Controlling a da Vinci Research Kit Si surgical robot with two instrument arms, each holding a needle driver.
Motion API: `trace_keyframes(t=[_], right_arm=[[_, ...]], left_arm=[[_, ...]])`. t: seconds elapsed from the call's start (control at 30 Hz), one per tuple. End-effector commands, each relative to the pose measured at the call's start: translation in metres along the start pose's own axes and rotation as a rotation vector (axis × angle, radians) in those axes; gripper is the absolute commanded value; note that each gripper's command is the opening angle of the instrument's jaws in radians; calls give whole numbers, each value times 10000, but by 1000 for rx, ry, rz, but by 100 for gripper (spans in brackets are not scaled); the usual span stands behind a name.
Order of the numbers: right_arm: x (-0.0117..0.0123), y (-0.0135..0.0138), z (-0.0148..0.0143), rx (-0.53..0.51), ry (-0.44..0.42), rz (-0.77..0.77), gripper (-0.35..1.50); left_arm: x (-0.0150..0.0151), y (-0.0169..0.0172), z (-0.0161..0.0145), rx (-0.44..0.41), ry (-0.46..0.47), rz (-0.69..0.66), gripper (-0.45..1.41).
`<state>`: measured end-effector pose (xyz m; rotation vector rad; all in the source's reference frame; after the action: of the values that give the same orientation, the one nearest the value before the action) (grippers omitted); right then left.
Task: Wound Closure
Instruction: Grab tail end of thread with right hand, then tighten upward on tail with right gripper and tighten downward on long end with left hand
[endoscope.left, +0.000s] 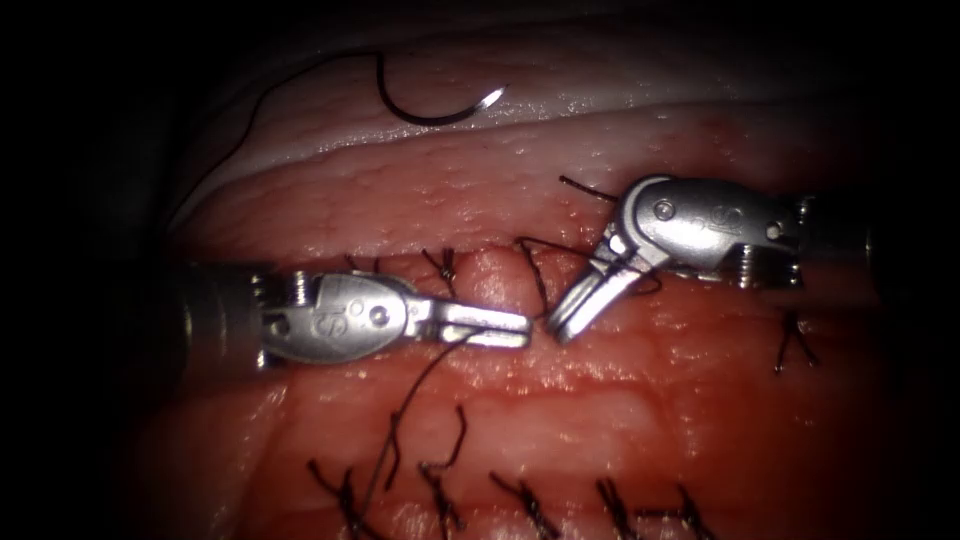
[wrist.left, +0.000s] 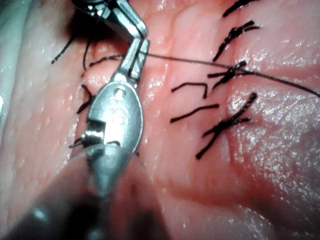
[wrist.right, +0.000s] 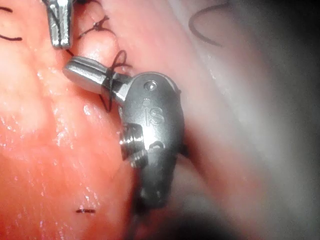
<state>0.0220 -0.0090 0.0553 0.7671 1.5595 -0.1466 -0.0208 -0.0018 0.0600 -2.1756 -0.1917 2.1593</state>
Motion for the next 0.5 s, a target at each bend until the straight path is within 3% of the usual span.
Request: trace_keyframes(t=[0.03,0.23,0.5], right_arm=[[-5,12,3,-17,18,2,-35],[-12,45,-18,-116,30,22,-35],[-25,68,-29,-154,13,30,-35]], left_arm=[[-4,2,6,-7,-5,2,-45],[16,31,10,-59,-22,7,-45],[47,74,16,-134,-29,15,-45]])
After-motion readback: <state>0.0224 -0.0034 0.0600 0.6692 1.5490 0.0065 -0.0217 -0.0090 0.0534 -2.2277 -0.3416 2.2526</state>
